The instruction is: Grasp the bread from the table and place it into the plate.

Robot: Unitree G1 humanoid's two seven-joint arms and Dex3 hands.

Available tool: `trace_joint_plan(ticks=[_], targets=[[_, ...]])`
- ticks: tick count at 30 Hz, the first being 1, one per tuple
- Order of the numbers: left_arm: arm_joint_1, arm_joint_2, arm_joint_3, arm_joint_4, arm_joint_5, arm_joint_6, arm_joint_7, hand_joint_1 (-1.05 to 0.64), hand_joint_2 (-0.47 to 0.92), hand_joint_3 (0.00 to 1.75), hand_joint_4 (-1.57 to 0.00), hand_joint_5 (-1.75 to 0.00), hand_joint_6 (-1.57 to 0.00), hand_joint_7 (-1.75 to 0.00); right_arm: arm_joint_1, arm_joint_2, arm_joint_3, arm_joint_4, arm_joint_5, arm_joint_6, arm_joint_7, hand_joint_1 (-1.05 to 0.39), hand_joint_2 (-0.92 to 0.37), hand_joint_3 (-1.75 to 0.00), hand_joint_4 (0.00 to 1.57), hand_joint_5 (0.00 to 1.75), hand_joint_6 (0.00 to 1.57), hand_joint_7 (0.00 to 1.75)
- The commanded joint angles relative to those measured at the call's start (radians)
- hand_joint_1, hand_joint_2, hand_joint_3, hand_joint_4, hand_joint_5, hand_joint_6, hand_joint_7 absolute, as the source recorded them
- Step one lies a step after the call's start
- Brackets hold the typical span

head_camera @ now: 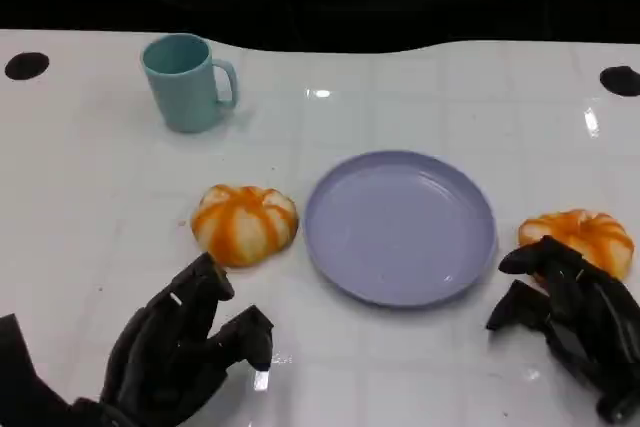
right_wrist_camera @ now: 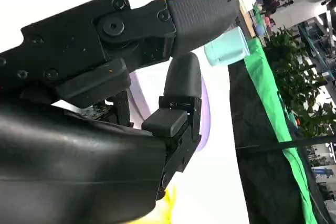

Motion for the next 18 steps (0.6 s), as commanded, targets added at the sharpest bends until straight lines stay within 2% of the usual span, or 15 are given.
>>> trace_joint_plan(ticks=[1, 10, 11, 12, 13, 14, 15, 16, 18], targets=[[0.002, 0.009, 0.004, -0.004, 0.009, -0.003, -0.001, -0.57, 0.92, 0.21, -0.88, -1.75, -0.65, -1.73, 0.007, -0.014, -0.005, 0.013, -0.006, 0.011, -0.007, -0.53, -0.92, -0.25, 0.67, 1.57, 0.62, 1.25], [0.002, 0.009, 0.004, -0.004, 0.009, -0.003, -0.001, -0.57, 0.92, 0.21, -0.88, -1.75, -0.64, -1.74, 0.007, -0.014, -0.005, 0.013, -0.006, 0.011, -0.007, -0.53, -0.92, -0.25, 0.68, 1.57, 0.62, 1.25], [-0.006, 0.021, -0.007, -0.008, 0.054, -0.057, 0.000, -0.58, 0.92, 0.23, -0.84, -1.72, -0.61, -1.67, 0.003, -0.009, -0.006, 0.016, -0.005, 0.008, -0.009, -0.53, -0.92, -0.25, 0.68, 1.57, 0.62, 1.25], [-0.013, 0.029, -0.015, -0.010, 0.090, -0.098, -0.001, -0.60, 0.92, 0.28, -0.74, -1.67, -0.59, -1.46, 0.000, -0.006, -0.007, 0.018, -0.004, 0.005, -0.010, -0.53, -0.92, -0.25, 0.68, 1.57, 0.62, 1.25], [-0.022, 0.045, -0.031, -0.035, 0.156, -0.152, 0.024, -0.61, 0.92, 0.30, -0.69, -1.64, -0.58, -1.35, -0.003, -0.003, -0.008, 0.020, -0.004, 0.003, -0.014, -0.53, -0.92, -0.25, 0.68, 1.58, 0.63, 1.25], [-0.028, 0.055, -0.042, -0.052, 0.204, -0.190, 0.041, -0.62, 0.92, 0.29, -0.61, -1.36, -0.59, -0.92, -0.005, -0.001, -0.007, 0.021, -0.004, 0.001, -0.015, -0.53, -0.92, -0.25, 0.68, 1.58, 0.63, 1.25], [-0.031, 0.059, -0.047, -0.061, 0.231, -0.210, 0.052, -0.63, 0.92, 0.29, -0.59, -1.22, -0.63, -0.68, -0.005, -0.001, -0.007, 0.021, -0.004, 0.001, -0.015, -0.53, -0.92, -0.26, 0.68, 1.58, 0.63, 1.25], [-0.033, 0.061, -0.050, -0.065, 0.247, -0.223, 0.059, -0.63, 0.92, 0.29, -0.57, -1.14, -0.65, -0.54, -0.006, -0.001, -0.007, 0.022, -0.004, 0.000, -0.015, -0.53, -0.92, -0.26, 0.68, 1.58, 0.63, 1.25], [-0.051, 0.102, -0.081, -0.075, 0.375, -0.336, 0.087, -0.64, 0.92, 0.27, -0.47, -1.02, -0.57, -0.36, -0.009, -0.004, -0.006, 0.026, -0.004, -0.003, -0.010, -0.53, -0.92, -0.27, 0.67, 1.57, 0.62, 1.25]])
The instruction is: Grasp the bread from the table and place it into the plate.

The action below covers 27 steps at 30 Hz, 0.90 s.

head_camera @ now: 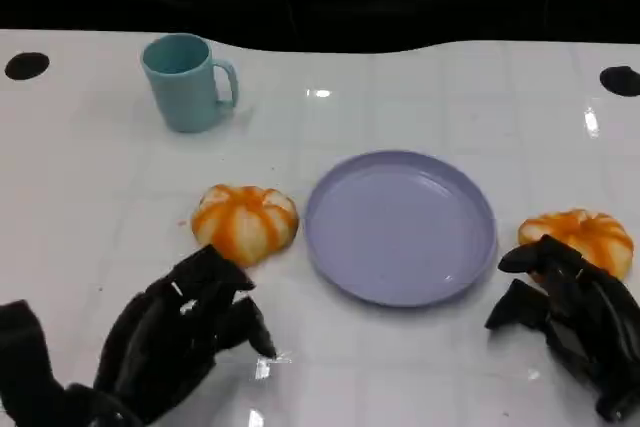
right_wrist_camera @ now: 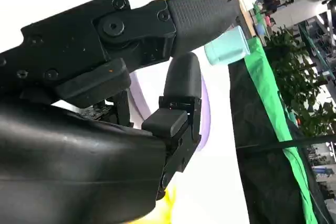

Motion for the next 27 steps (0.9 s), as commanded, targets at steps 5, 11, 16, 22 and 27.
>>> trace_joint_plan(ticks=[5, 11, 16, 22, 27], targets=[[-0.050, 0.118, -0.085, -0.012, 0.393, -0.343, 0.161, -0.72, 0.92, 0.29, -0.37, -0.75, -0.53, -0.10, -0.008, -0.006, -0.007, 0.023, -0.002, -0.001, -0.002, -0.54, -0.92, -0.27, 0.67, 1.56, 0.61, 1.24], [-0.077, 0.163, -0.113, -0.015, 0.517, -0.403, 0.229, -0.72, 0.92, 0.29, -0.37, -0.73, -0.53, -0.08, -0.008, -0.007, -0.010, 0.025, 0.004, 0.006, 0.005, -0.54, -0.92, -0.27, 0.67, 1.55, 0.62, 1.24], [-0.130, 0.260, -0.160, -0.028, 0.798, -0.492, 0.381, -0.59, 0.92, 0.09, -0.17, -0.55, -0.38, 0.00, -0.009, -0.008, -0.014, 0.025, 0.006, 0.013, 0.011, -0.52, -0.92, -0.24, 0.69, 1.51, 0.64, 1.16], [-0.191, 0.373, -0.226, -0.029, 1.122, -0.499, 0.557, -0.63, 0.91, 0.01, -0.12, -0.27, -0.33, 0.00, -0.005, -0.007, -0.009, 0.005, -0.004, 0.031, -0.012, -0.54, -0.92, -0.25, 0.69, 1.51, 0.64, 1.20], [-0.210, 0.409, -0.265, -0.036, 1.225, -0.463, 0.613, -0.67, 0.92, 0.01, -0.04, -0.19, -0.25, 0.00, 0.000, -0.007, -0.006, -0.008, -0.004, 0.044, -0.016, -0.55, -0.92, -0.24, 0.68, 1.53, 0.61, 1.25]])
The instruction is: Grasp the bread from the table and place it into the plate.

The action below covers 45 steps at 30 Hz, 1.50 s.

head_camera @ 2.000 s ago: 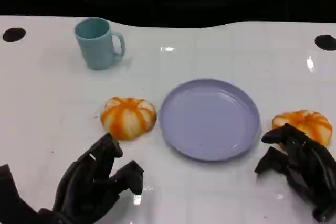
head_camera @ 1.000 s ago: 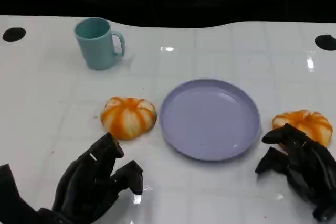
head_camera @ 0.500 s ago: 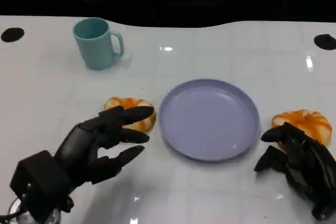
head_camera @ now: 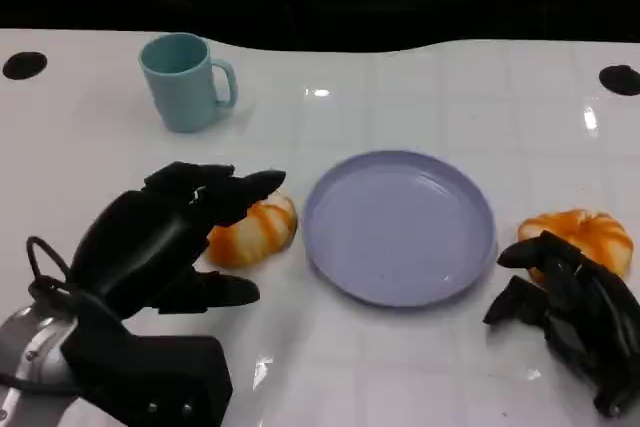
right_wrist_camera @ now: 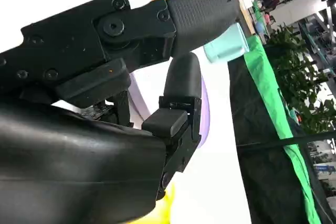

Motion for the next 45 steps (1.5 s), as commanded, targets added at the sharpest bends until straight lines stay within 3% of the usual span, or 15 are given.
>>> trace_joint_plan(ticks=[1, 8, 16, 23, 30, 45], targets=[[-0.036, 0.043, -0.037, -0.007, 0.064, 0.043, 0.023, -0.68, 0.92, 0.01, -0.04, -0.18, -0.25, 0.00, 0.013, -0.008, -0.004, -0.001, -0.001, 0.009, -0.001, -0.55, -0.92, -0.25, 0.68, 1.53, 0.61, 1.25], [-0.105, 0.068, -0.109, 0.017, 0.113, 0.142, -0.036, -0.65, 0.89, 0.00, 0.00, -0.01, -0.15, 0.00, 0.017, -0.011, -0.005, 0.010, -0.005, -0.019, 0.011, -0.54, -0.92, -0.27, 0.66, 1.54, 0.60, 1.26], [-0.258, 0.028, -0.217, 0.228, 0.157, 0.204, 0.003, -0.57, 0.83, 0.00, -0.05, -0.03, -0.17, -0.01, 0.016, -0.012, -0.003, 0.011, -0.006, -0.009, 0.002, -0.55, -0.92, -0.25, 0.68, 1.55, 0.62, 1.26], [-0.283, 0.034, -0.248, 0.264, 0.144, 0.210, 0.029, -0.56, 0.83, 0.00, -0.06, -0.03, -0.18, -0.01, 0.017, -0.012, -0.001, 0.008, -0.005, -0.007, 0.000, -0.55, -0.92, -0.25, 0.69, 1.54, 0.62, 1.26], [-0.521, -0.088, -0.372, 0.693, 0.152, 0.277, -0.044, -0.59, 0.85, 0.01, -0.01, 0.00, -0.10, 0.00, 0.034, -0.006, 0.001, -0.009, -0.001, -0.011, 0.002, -0.55, -0.92, -0.24, 0.68, 1.54, 0.61, 1.24], [-0.661, -0.196, -0.439, 1.053, 0.077, 0.260, -0.006, -0.57, 0.82, 0.00, -0.04, -0.02, -0.12, -0.01, 0.044, 0.001, -0.006, -0.041, 0.014, 0.024, -0.002, -0.54, -0.92, -0.22, 0.67, 1.54, 0.63, 1.23]])
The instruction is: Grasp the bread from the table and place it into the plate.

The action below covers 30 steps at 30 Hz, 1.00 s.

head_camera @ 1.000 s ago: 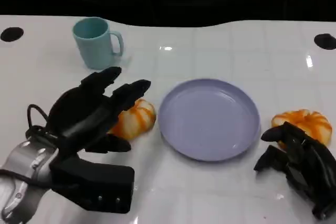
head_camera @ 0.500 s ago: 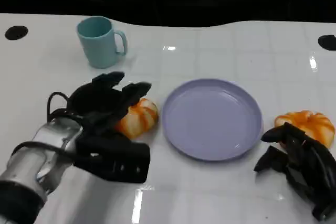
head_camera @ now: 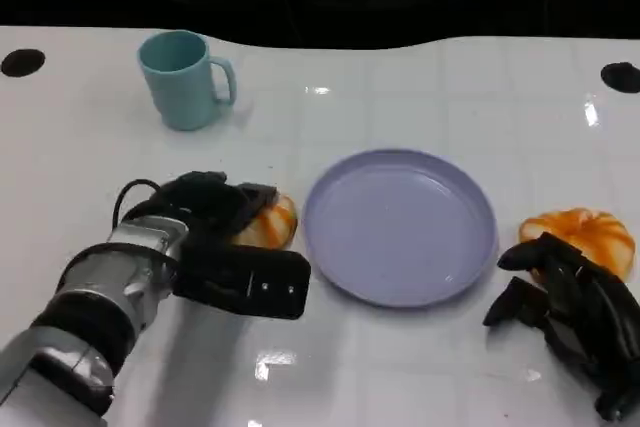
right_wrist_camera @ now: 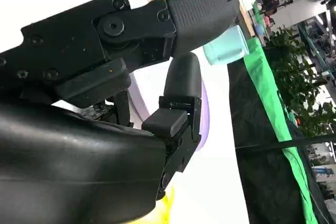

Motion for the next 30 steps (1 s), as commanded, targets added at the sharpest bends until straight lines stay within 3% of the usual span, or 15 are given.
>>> trace_joint_plan(ticks=[1, 6, 8, 10, 11, 12, 13, 14, 16, 17, 30], targets=[[-0.037, -0.018, -0.017, 0.085, -0.017, -0.007, 0.022, -0.52, 0.82, 0.01, -0.11, -0.05, -0.15, -0.02, 0.017, -0.005, -0.011, 0.001, 0.007, 0.024, -0.008, -0.53, -0.92, -0.23, 0.68, 1.54, 0.63, 1.23], [-0.045, -0.027, -0.017, 0.132, -0.046, -0.030, 0.037, -0.48, 0.83, 0.00, -0.18, -0.07, -0.18, -0.02, 0.017, -0.005, -0.015, 0.000, 0.014, 0.030, 0.000, -0.53, -0.92, -0.24, 0.68, 1.55, 0.63, 1.23], [-0.038, -0.032, 0.003, 0.159, -0.076, -0.049, 0.050, -0.36, 0.90, 0.03, -0.48, -0.20, -0.45, -0.08, 0.018, -0.006, -0.018, -0.009, 0.025, 0.051, 0.006, -0.53, -0.92, -0.23, 0.66, 1.54, 0.62, 1.22], [-0.035, -0.033, 0.004, 0.171, -0.084, -0.059, 0.085, -0.33, 0.92, 0.04, -0.57, -0.24, -0.54, -0.09, 0.020, -0.005, -0.019, -0.017, 0.030, 0.064, 0.005, -0.53, -0.92, -0.23, 0.65, 1.55, 0.61, 1.22], [-0.031, -0.033, 0.000, 0.174, -0.080, -0.060, 0.131, -0.34, 0.92, 0.04, -0.70, -0.79, -0.83, -0.21, 0.021, -0.004, -0.018, -0.019, 0.028, 0.058, 0.002, -0.52, -0.92, -0.22, 0.65, 1.55, 0.61, 1.23], [-0.023, -0.031, -0.001, 0.175, -0.078, -0.064, 0.190, -0.34, 0.92, 0.05, -0.67, -1.25, -0.90, -0.43, 0.022, -0.003, -0.018, -0.022, 0.025, 0.057, -0.002, -0.52, -0.92, -0.22, 0.66, 1.55, 0.61, 1.23], [-0.017, -0.030, 0.000, 0.176, -0.079, -0.067, 0.235, -0.31, 0.92, 0.23, -0.72, -1.54, -0.70, -1.19, 0.023, -0.003, -0.017, -0.025, 0.022, 0.056, -0.006, -0.53, -0.92, -0.22, 0.66, 1.56, 0.62, 1.23], [-0.014, -0.030, 0.000, 0.178, -0.081, -0.069, 0.261, -0.30, 0.92, 0.32, -0.73, -1.64, -0.62, -1.46, 0.024, -0.003, -0.016, -0.027, 0.020, 0.055, -0.009, -0.53, -0.92, -0.22, 0.66, 1.56, 0.62, 1.23], [-0.014, -0.030, -0.002, 0.184, -0.084, -0.072, 0.280, -0.28, 0.92, 0.39, -0.75, -1.72, -0.55, -1.69, 0.026, -0.002, -0.016, -0.030, 0.020, 0.057, -0.011, -0.53, -0.92, -0.21, 0.66, 1.56, 0.62, 1.23], [-0.015, -0.031, -0.004, 0.187, -0.085, -0.073, 0.284, -0.28, 0.92, 0.40, -0.75, -1.74, -0.54, -1.72, 0.026, -0.002, -0.015, -0.031, 0.020, 0.058, -0.012, -0.53, -0.92, -0.21, 0.66, 1.56, 0.62, 1.23], [-0.017, -0.031, -0.011, 0.193, -0.090, -0.076, 0.291, -0.28, 0.92, 0.42, -0.75, -1.75, -0.53, -1.75, 0.028, -0.002, -0.015, -0.035, 0.020, 0.060, -0.014, -0.53, -0.92, -0.21, 0.66, 1.57, 0.62, 1.22]])
